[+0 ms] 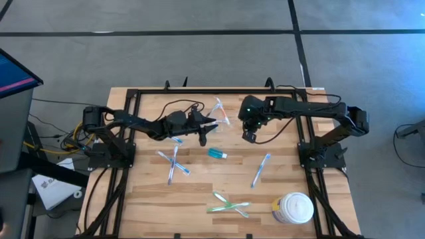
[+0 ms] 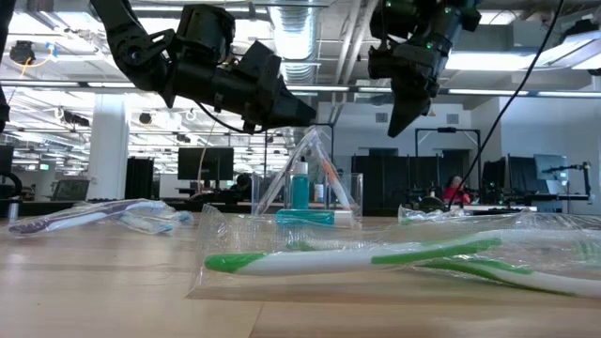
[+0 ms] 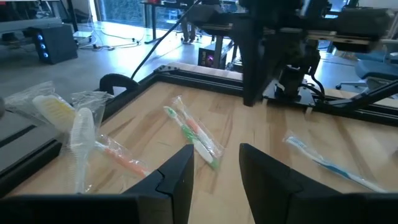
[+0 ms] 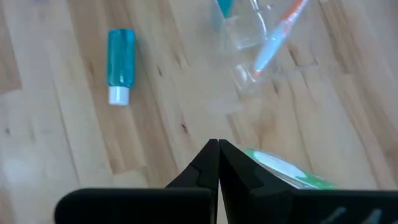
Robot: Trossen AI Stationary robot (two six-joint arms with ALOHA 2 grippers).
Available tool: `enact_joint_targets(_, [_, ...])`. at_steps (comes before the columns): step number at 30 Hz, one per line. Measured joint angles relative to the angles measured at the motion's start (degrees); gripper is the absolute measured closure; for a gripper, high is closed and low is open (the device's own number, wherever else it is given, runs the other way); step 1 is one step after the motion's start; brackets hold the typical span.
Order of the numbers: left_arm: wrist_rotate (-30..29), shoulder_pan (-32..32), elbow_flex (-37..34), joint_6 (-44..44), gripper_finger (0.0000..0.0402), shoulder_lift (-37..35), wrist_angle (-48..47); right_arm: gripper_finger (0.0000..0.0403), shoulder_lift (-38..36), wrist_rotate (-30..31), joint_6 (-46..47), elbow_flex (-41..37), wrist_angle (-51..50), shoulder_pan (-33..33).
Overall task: Pick & Place toothbrushing station
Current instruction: Put the top green toothbrush into the transparent organizer
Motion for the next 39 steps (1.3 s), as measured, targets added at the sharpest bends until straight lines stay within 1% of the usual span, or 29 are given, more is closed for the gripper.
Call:
enact_joint_targets(8, [0.0, -0.3, 0.0, 0.0, 0.0280, 0.0, 0.0, 0.0403, 0.0, 0.2, -4.9, -0.4, 0.1, -2.2])
enact_joint_targets(13, [0.0, -0.4, 0.0, 0.0, 0.0280, 0.0, 0.0, 0.0403, 0.0, 0.5, -6.4, -4.4, 2.4, -3.9])
enact_joint_targets(18, [0.0, -0.4, 0.0, 0.0, 0.0280, 0.0, 0.0, 0.0403, 0.0, 3.5, -8.9, -8.7, 6.5, -5.4])
enact_joint_targets(22, [0.0, -0.4, 0.0, 0.0, 0.0280, 0.0, 0.0, 0.0401, 0.0, 4.5, -10.6, -9.8, 8.7, -6.4])
enact_joint_targets(24, [0.0, -0.4, 0.0, 0.0, 0.0280, 0.0, 0.0, 0.0391, 0.0, 4.6, -11.7, -10.5, 9.5, -6.5])
enact_joint_targets(27, [0.0, -0.4, 0.0, 0.0, 0.0280, 0.0, 0.0, 0.0364, 0.0, 7.0, -11.9, -11.6, 11.6, -6.7])
enact_joint_targets(33, [0.0, -0.4, 0.0, 0.0, 0.0280, 0.0, 0.0, 0.0311, 1.2, 9.4, -12.6, -12.5, 10.6, -6.8])
enact_joint_targets(35, [0.0, -0.4, 0.0, 0.0, 0.0280, 0.0, 0.0, 0.0299, 2.9, 10.2, -12.6, -12.3, 11.5, -7.1])
enact_joint_targets(39, [0.0, -0.4, 0.0, 0.0, 0.0280, 0.0, 0.0, 0.0282, 7.8, 10.4, -15.7, -12.4, 10.8, -7.0])
